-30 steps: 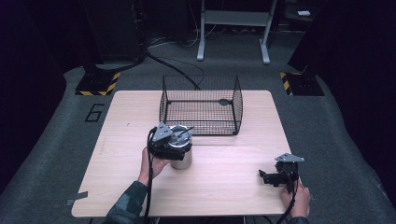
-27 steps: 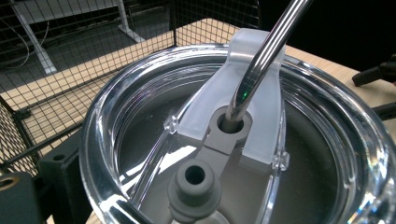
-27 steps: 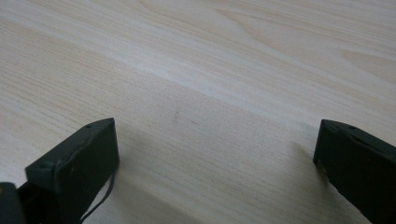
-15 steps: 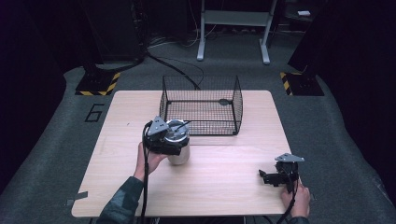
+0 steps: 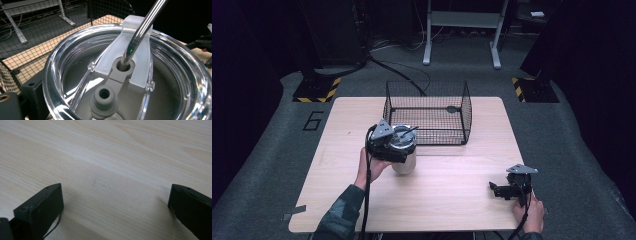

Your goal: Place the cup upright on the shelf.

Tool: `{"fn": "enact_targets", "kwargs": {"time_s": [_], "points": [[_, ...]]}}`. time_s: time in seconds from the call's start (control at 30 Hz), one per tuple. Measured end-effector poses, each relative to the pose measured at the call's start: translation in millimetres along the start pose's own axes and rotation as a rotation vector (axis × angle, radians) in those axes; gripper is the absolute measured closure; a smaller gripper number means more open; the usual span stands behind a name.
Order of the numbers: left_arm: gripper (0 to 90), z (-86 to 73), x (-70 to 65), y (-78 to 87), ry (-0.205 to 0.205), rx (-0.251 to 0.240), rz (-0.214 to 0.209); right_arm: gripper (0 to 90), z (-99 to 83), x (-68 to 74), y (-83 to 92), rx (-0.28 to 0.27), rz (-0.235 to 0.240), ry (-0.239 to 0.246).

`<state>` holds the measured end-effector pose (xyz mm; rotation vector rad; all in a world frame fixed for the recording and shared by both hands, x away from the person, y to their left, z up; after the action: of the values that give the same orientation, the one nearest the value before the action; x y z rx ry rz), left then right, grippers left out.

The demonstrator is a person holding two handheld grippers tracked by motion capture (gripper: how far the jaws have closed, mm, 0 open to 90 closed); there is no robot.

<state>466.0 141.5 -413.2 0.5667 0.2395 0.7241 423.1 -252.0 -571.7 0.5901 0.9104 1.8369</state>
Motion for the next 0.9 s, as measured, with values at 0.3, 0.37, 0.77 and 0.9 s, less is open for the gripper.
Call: {"fn": "enact_targets", "kwargs": {"time_s": [0.3, 0.37, 0.77, 0.9], "points": [[3.6, 22.0, -1.2, 9.0, -0.025, -0.036, -0.021, 0.0, 0.0, -0.4, 0.1, -0.001, -0.001, 0.005], [3.6, 26.1, -0.6, 10.8, -0.024, -0.030, -0.023, 0.0, 0.0, 0.1, 0.0, 0.000, 0.000, -0.001], [3.6, 44.5, 2.7, 23.0, -0.027, -0.030, -0.033, 0.0, -0.2, 0.4, 0.1, 0.002, 0.001, -0.005], [3.6, 51.3, 3.6, 25.9, -0.019, -0.035, -0.034, 0.0, -0.1, 0.4, 0.1, 0.001, 0.001, -0.004]]}}
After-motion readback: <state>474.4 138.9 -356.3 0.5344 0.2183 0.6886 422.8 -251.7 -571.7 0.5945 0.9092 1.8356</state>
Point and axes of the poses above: each handheld gripper's, and its own axes: y roughly backward along the jaws, z roughly out of its top, x roughly to its left, the point moved 6 cm from there along -y, roughly forward along the jaws, and after that the axes turned 9 degrees about x, right-handed, at the moved point
